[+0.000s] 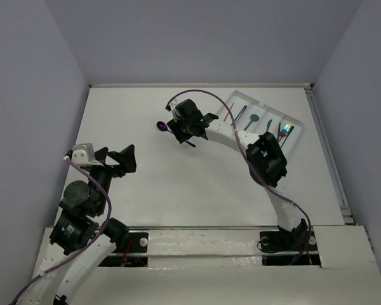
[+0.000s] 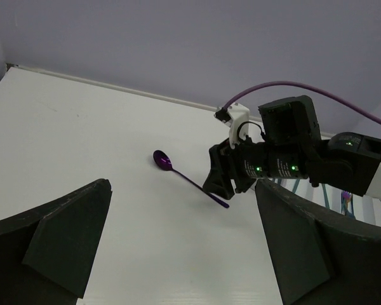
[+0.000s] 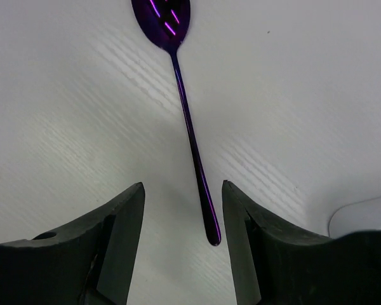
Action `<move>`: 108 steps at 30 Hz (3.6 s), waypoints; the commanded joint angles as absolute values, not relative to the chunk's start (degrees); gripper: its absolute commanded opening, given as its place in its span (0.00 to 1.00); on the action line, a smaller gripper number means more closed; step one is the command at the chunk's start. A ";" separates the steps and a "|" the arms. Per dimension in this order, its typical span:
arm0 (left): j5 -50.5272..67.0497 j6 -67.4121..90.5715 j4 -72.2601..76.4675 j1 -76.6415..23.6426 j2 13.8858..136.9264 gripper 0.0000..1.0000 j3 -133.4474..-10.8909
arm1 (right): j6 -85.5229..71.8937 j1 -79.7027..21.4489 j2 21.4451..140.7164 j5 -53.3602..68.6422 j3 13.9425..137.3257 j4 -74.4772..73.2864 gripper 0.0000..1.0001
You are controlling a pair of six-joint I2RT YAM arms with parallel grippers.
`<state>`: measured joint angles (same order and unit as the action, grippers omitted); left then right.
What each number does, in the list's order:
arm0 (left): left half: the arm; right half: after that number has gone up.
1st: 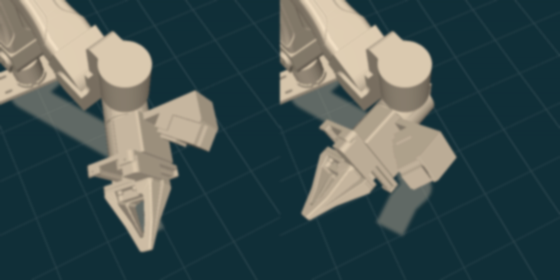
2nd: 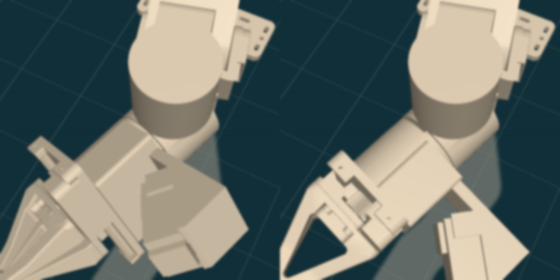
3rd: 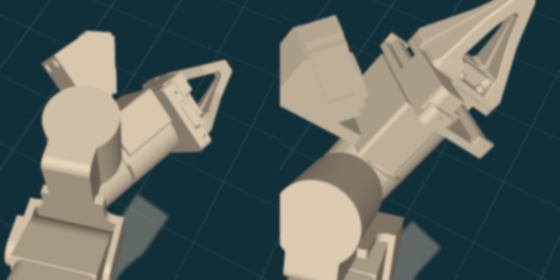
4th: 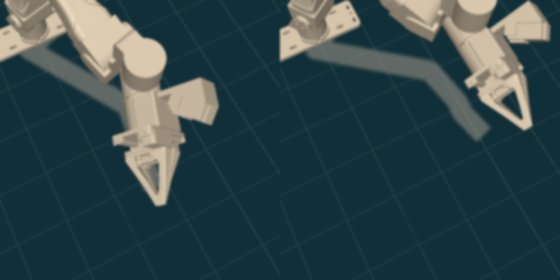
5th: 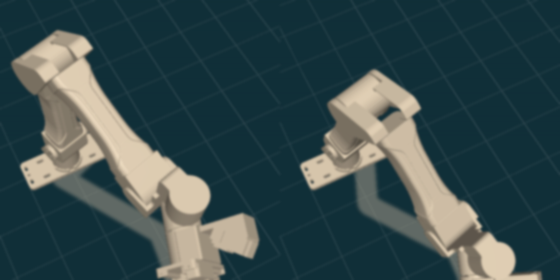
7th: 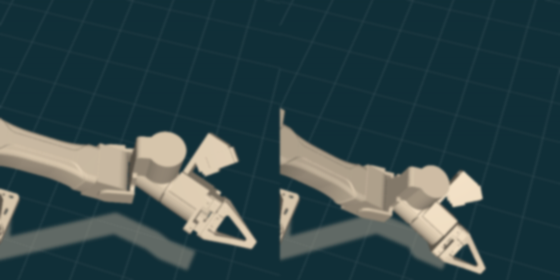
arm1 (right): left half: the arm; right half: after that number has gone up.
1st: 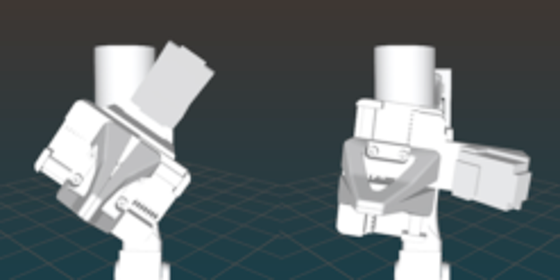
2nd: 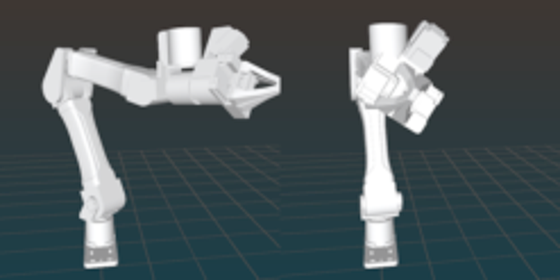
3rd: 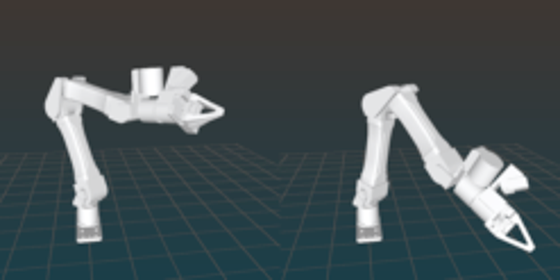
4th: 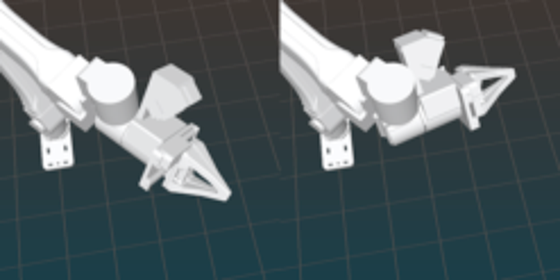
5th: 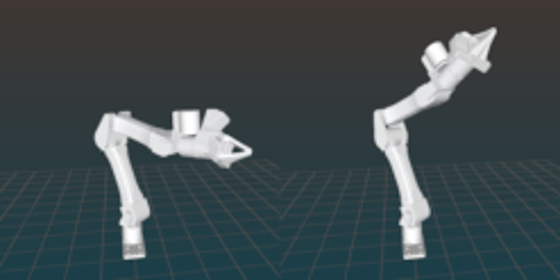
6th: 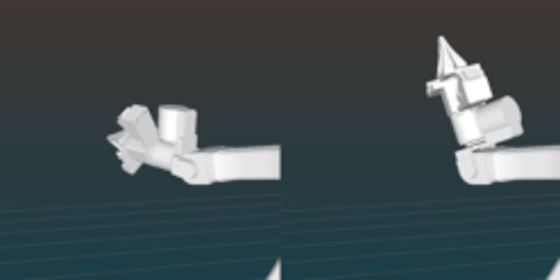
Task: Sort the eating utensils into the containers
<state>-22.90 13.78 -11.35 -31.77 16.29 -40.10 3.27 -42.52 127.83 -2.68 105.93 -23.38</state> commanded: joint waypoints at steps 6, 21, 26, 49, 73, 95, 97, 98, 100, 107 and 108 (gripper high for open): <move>-22.50 13.36 -8.35 -31.55 17.05 0.99 -39.90 | 5.10 -41.92 141.41 1.39 123.56 -26.71 0.59; -22.06 13.36 -8.17 -31.55 17.58 0.99 -39.81 | 1.76 -41.92 140.63 2.20 115.94 -21.72 0.00; -21.97 13.36 -8.26 -31.55 17.93 0.99 -39.81 | -4.12 -41.31 130.01 -3.68 106.01 -10.65 0.00; -21.01 13.27 -8.35 -29.88 19.78 0.99 -39.81 | -39.46 -18.11 101.16 -28.82 69.61 13.27 0.00; -20.57 13.18 -8.26 -29.36 20.48 0.99 -39.81 | -45.44 -14.24 108.02 -29.62 71.10 8.61 0.79; -22.33 12.66 -8.44 -28.30 19.25 0.99 -45.42 | -19.87 -14.24 57.02 -13.19 55.31 15.62 1.00; -21.89 11.96 -7.04 -28.30 19.60 0.99 -47.54 | -18.81 -14.24 51.27 -12.92 53.27 18.01 1.00; -21.88 11.61 -5.47 -28.30 19.69 0.99 -49.55 | -18.20 -14.24 46.37 -13.01 51.87 19.15 1.00; -21.62 10.38 -3.18 -28.30 20.04 0.99 -51.50 | -18.11 -14.24 42.29 -13.01 50.81 19.77 1.00; -21.45 9.40 -0.35 -28.30 21.09 0.99 -54.58 | -18.19 -14.24 36.56 -16.52 47.63 16.80 1.00; -21.36 9.58 -0.53 -28.30 21.35 0.99 -54.49 | -18.54 -14.24 37.00 -16.61 47.98 15.66 1.00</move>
